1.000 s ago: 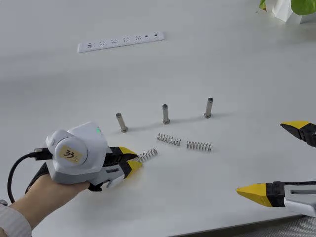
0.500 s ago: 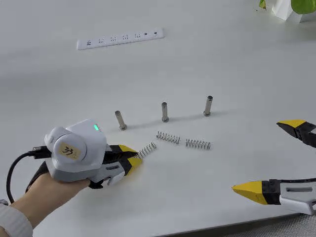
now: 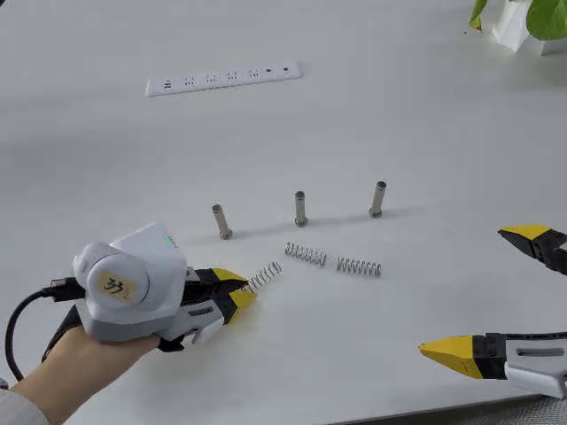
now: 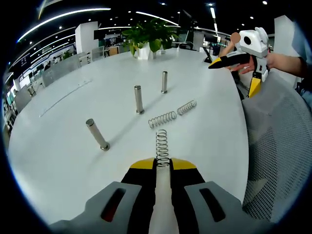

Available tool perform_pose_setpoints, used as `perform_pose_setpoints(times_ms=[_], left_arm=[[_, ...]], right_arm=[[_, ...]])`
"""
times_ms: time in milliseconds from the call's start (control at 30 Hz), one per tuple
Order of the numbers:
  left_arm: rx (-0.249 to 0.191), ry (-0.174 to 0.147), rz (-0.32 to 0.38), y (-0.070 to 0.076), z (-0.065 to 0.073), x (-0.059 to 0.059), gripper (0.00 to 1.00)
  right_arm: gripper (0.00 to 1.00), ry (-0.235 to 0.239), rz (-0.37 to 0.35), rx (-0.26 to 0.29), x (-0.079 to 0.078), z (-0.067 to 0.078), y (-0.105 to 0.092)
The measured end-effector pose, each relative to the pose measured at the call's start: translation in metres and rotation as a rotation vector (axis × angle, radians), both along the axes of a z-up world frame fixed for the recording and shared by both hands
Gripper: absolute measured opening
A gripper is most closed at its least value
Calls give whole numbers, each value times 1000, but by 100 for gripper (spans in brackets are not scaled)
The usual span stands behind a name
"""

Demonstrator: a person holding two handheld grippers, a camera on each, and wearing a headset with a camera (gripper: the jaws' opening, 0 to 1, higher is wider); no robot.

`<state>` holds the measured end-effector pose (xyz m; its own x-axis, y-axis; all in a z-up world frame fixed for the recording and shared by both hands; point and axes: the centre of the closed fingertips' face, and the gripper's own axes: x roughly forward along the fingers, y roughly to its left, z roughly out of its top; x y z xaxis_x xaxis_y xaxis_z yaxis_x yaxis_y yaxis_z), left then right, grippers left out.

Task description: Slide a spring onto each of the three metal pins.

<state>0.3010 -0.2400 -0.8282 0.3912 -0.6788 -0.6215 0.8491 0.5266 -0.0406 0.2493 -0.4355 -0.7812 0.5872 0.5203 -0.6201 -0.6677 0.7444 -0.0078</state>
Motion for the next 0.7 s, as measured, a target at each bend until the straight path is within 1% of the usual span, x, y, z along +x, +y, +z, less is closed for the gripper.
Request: perform_pose_setpoints(times_ms=[67,233,400,533,633,700], left_arm=[[-1,-4,4,1,2,0,7],[-21,-24,4,-2,11,-2,7],[-43,-39,-7,-9,19,-3,7],[-63,-51,-9,-15,25,-4,7],[-80,-56,-13,-20,28,-7,7],[-83,-59,-23,-23,30,-10,7]], right_arm=[[98,2,10,-4,0,0,2],[98,-3,35,-9,2,4,7],[98,-5,32,-3,3,6,6],[98,-3,44,-15,3,5,7],[98,-4,54,-13,3,7,10],[97,-11,59,-11,5,9,11]])
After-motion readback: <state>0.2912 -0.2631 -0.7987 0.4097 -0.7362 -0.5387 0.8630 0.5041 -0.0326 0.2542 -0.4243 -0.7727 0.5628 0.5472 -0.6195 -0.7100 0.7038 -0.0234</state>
